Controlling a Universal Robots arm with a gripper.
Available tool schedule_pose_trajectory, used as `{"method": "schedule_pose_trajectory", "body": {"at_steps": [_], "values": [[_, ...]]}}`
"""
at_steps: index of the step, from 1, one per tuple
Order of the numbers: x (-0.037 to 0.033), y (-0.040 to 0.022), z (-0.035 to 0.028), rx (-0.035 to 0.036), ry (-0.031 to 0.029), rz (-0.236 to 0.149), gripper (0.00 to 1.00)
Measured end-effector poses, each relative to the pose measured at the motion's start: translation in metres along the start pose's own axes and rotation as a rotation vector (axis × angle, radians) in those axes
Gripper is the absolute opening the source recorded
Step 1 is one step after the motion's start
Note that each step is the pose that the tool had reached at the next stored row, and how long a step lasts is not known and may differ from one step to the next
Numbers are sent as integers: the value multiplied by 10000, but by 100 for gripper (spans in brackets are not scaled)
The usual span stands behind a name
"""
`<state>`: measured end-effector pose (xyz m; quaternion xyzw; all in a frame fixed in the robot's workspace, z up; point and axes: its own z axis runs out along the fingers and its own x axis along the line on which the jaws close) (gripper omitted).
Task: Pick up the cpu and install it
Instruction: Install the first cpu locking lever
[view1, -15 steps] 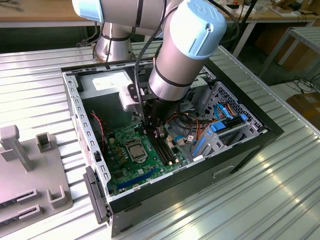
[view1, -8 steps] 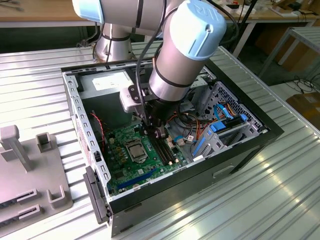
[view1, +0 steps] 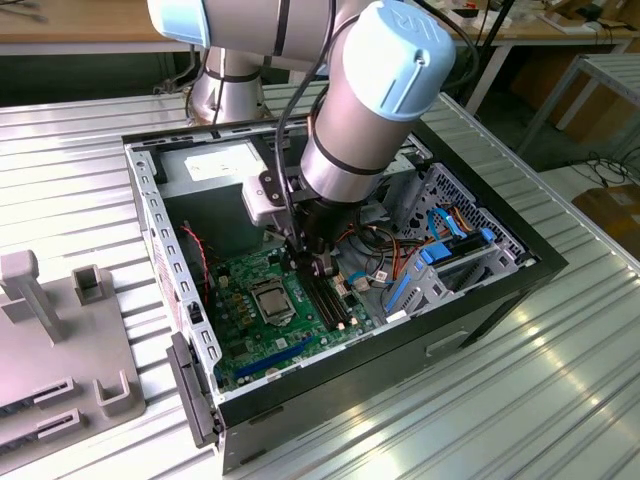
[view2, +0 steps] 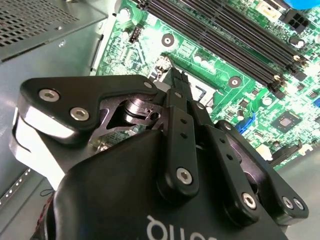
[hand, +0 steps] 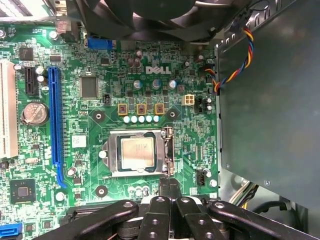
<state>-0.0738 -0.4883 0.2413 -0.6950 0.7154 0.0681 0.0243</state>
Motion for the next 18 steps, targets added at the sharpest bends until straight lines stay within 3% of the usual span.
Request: {"method": "schedule_pose_trajectory", "body": {"at_steps": [8, 18], "values": [[192, -4, -26, 0, 16, 3, 11], [214, -46, 24, 2, 76, 1, 11]]}}
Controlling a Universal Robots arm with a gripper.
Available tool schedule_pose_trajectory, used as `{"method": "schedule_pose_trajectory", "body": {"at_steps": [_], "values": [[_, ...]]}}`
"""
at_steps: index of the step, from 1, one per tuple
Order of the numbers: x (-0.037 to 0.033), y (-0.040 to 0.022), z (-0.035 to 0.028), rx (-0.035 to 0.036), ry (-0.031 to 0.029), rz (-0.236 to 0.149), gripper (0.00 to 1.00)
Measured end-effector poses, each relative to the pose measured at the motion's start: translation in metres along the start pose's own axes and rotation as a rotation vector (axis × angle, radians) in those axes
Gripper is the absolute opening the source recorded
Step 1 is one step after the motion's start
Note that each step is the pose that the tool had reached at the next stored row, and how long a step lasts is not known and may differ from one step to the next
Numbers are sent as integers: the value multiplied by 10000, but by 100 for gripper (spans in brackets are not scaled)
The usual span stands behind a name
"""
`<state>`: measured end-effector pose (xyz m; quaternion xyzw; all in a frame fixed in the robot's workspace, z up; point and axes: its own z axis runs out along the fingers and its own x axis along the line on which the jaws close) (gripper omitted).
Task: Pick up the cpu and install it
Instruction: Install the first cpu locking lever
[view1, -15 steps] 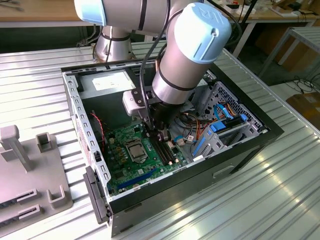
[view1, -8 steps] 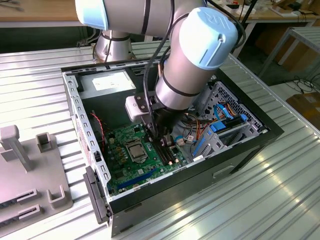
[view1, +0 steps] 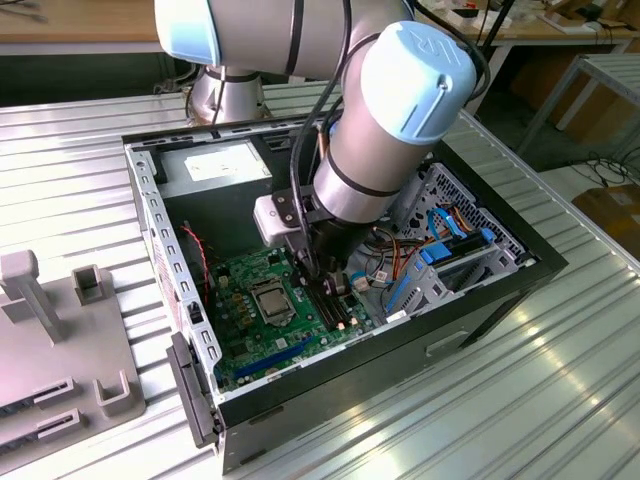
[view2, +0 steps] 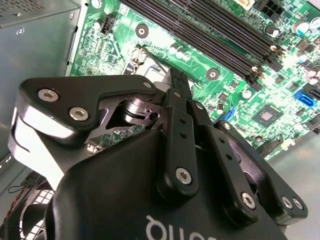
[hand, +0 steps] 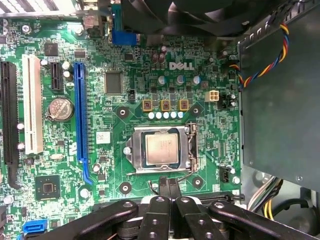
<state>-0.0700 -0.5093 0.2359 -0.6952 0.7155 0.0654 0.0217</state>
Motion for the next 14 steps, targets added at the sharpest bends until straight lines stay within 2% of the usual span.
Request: {"method": "schedule_pose_trajectory", "body": {"at_steps": [3, 7, 9, 10, 11, 12, 14], "values": [[2, -4, 14, -3, 46, -51, 11], [3, -5, 24, 15, 50, -123, 11], [3, -5, 29, 19, 135, -155, 11], [18, -12, 148, 3, 640, -409, 11], [29, -18, 227, -7, 748, -516, 11], [47, -21, 256, -13, 914, -586, 11], [52, -23, 272, -15, 985, -607, 11]]}}
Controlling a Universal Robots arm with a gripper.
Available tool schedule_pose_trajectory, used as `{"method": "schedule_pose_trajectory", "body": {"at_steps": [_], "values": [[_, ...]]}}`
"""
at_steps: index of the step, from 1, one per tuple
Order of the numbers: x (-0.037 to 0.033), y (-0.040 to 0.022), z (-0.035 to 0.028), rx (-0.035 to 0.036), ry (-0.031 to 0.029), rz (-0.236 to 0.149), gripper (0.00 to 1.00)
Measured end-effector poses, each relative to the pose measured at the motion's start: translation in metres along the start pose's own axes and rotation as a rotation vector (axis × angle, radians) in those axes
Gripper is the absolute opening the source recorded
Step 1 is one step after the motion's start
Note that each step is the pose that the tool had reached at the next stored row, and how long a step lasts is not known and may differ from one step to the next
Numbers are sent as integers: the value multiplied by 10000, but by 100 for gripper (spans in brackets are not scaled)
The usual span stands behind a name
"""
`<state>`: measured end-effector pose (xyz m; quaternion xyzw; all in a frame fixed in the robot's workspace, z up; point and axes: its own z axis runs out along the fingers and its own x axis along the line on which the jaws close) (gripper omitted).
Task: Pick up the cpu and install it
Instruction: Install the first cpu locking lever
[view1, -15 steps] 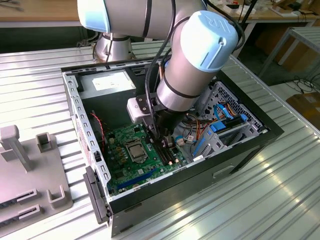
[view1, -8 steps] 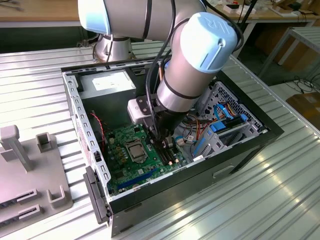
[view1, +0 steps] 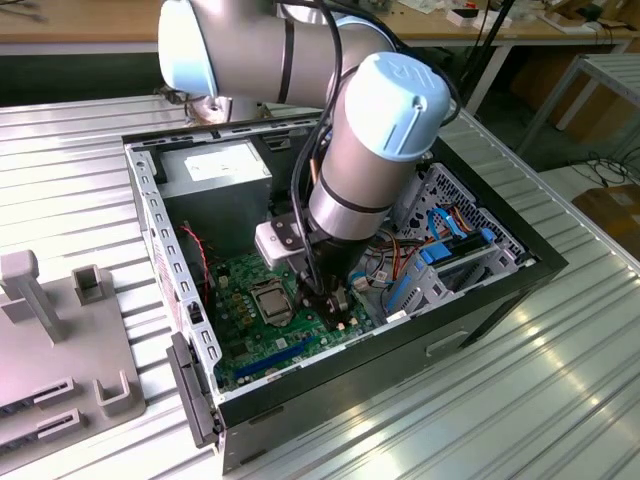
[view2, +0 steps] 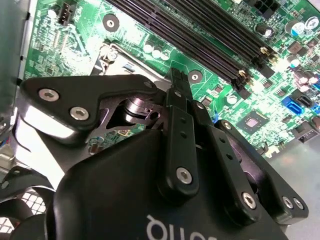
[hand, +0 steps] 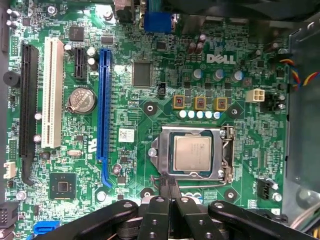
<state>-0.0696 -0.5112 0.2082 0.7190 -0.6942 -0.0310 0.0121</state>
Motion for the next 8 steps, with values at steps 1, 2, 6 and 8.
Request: {"method": "schedule_pose_trajectory", "body": {"at_steps": [1, 2, 6, 8], "values": [[0, 0, 8, -1, 26, -5, 11], [1, -1, 16, -2, 54, -11, 11], [2, -21, 37, -7, 154, -35, 11], [3, -38, 46, -9, 201, -54, 11]]}}
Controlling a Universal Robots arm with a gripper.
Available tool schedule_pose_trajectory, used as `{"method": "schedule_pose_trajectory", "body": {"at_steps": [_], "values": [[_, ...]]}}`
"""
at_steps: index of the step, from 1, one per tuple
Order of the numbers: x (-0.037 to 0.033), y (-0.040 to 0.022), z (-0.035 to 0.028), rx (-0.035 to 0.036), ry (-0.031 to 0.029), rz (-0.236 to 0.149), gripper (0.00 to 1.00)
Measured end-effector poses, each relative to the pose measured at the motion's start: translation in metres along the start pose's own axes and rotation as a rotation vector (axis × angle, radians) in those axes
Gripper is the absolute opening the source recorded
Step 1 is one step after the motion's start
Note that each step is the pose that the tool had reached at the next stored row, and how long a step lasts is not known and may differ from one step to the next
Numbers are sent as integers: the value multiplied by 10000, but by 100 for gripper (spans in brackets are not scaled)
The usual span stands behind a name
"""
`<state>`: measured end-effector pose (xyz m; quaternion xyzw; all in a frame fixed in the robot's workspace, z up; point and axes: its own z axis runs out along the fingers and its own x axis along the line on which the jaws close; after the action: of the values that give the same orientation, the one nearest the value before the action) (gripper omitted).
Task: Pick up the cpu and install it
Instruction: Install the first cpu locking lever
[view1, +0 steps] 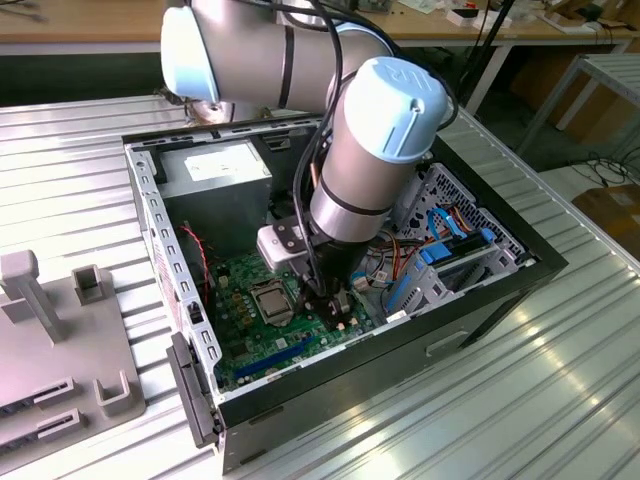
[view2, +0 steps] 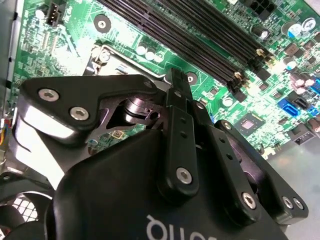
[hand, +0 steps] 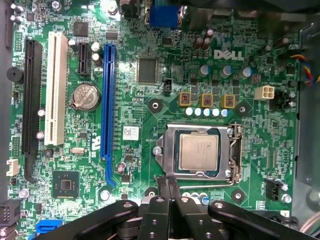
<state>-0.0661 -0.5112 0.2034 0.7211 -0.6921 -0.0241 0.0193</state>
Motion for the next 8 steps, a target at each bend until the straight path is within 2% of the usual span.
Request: {"method": "schedule_pose_trajectory", "body": {"at_steps": [5, 8], "values": [[2, -31, 44, -4, 96, -56, 11], [3, -46, 70, -8, 131, -90, 11]]}}
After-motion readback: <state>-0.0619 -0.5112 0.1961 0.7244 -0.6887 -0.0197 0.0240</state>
